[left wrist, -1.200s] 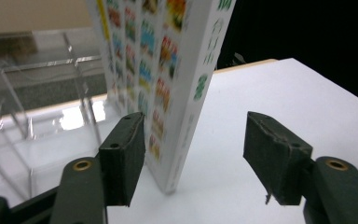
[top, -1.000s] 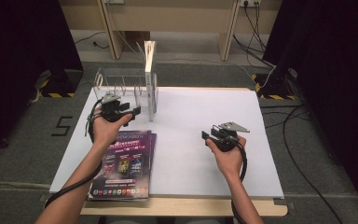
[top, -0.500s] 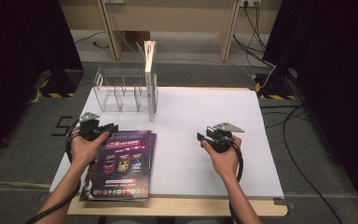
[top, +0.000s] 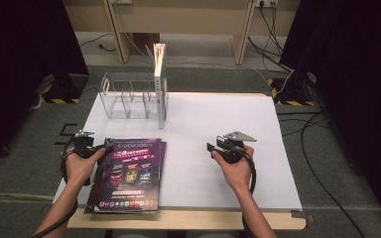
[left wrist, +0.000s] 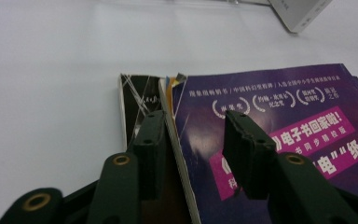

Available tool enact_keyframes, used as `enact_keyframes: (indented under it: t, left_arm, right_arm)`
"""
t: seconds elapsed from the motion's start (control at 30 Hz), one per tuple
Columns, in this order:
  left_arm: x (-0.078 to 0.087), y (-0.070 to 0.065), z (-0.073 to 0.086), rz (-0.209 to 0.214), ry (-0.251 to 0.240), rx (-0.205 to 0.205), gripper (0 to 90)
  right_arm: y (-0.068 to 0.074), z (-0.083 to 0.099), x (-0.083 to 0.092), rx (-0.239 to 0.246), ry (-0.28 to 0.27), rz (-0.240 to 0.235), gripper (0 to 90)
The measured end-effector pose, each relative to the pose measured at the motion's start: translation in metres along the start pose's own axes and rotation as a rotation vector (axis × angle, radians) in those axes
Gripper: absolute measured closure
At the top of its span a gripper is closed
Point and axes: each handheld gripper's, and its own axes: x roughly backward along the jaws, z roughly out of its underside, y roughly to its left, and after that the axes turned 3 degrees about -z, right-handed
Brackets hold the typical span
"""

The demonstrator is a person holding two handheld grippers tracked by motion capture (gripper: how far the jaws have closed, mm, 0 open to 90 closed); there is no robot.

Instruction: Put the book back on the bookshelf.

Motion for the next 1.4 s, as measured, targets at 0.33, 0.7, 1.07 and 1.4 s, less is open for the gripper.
enact_keyframes:
  t: [0.33, 0.7, 1.07, 1.4]
  left_arm:
    - [-0.005, 0.001, 0.012, 0.055, 0.021, 0.056, 60.3]
    - [0.005, -0.008, 0.014, 0.012, 0.025, -0.008, 63.6]
    - [0.009, -0.013, 0.010, 0.035, 0.036, -0.030, 67.9]
    - [0.001, -0.031, 0.015, 0.079, 0.076, -0.038, 69.5]
  right_arm:
    - [0.007, 0.000, -0.007, 0.013, 0.021, -0.020, 54.4]
    - [0.021, 0.003, -0.022, 0.041, 0.062, -0.052, 54.4]
    - [0.031, 0.004, -0.032, 0.058, 0.102, -0.070, 54.3]
    - [0.040, 0.003, -0.040, 0.075, 0.130, -0.105, 54.0]
